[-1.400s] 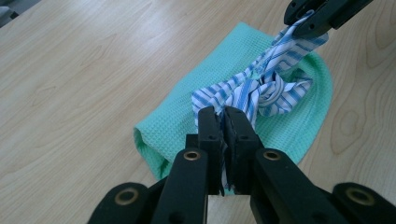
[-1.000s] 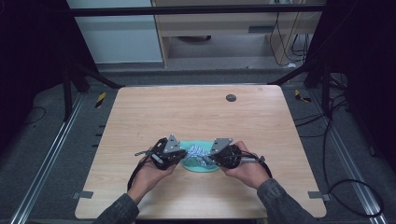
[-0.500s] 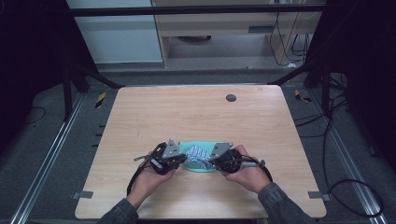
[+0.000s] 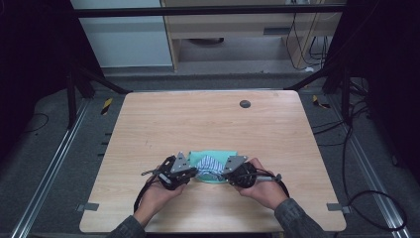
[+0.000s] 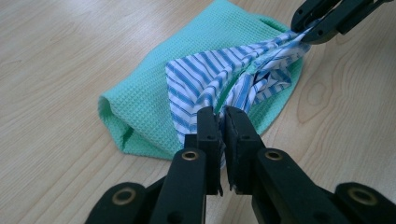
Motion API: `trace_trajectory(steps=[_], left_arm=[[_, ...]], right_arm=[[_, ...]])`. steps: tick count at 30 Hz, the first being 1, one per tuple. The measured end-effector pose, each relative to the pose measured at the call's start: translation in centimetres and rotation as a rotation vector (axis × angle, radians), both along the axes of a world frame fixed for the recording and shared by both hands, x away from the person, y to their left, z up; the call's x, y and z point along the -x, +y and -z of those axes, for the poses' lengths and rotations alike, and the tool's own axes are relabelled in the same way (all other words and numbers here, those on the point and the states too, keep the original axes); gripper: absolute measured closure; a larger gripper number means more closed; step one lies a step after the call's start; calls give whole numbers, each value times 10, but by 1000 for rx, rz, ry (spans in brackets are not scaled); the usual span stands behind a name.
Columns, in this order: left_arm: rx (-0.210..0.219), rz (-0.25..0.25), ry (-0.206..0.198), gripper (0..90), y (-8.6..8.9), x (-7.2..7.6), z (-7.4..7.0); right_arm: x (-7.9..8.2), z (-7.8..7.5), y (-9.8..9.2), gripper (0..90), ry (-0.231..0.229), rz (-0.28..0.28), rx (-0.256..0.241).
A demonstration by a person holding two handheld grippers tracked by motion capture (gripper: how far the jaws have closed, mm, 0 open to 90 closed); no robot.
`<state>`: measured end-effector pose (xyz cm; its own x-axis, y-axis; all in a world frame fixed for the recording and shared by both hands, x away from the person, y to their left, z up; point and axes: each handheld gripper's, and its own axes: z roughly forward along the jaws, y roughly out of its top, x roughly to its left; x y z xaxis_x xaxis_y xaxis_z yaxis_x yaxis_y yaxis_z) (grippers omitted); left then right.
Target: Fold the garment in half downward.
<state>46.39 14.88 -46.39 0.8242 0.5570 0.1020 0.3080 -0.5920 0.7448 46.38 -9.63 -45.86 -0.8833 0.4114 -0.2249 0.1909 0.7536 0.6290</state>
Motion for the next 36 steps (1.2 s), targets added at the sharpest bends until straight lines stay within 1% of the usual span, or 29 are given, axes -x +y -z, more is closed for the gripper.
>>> trace_trajectory(steps=[10,13,16,19,22,25,28,29,30,32,33,34,36], left_arm=[[19,-8,-3,843,4,5,5],[30,-10,6,839,6,8,7],[30,-5,9,844,7,10,9],[22,3,10,872,7,12,11],[20,6,19,883,7,12,11],[28,-3,17,890,8,12,12],[31,0,16,888,8,13,12],[35,-11,4,871,9,14,12],[38,-24,-8,814,10,15,11],[48,-52,-18,672,12,14,11],[53,-72,-22,567,12,14,11],[54,-71,-23,517,13,13,12],[59,-53,-21,517,13,12,12]], right_arm=[[6,2,1,843,-2,-3,-7],[8,3,1,842,-2,-9,-9],[9,5,1,842,2,-8,-10],[11,6,0,843,3,-11,-6],[11,7,0,845,4,-9,-6],[12,8,-1,845,4,-10,-8],[13,9,-1,841,3,-9,-11],[14,9,-1,835,3,-8,-12],[14,9,-1,831,6,-10,-15],[15,9,-2,828,6,-7,-15],[15,8,-2,827,6,-6,-15],[15,8,-3,816,9,-5,-15],[15,8,-3,808,11,-6,-16]])
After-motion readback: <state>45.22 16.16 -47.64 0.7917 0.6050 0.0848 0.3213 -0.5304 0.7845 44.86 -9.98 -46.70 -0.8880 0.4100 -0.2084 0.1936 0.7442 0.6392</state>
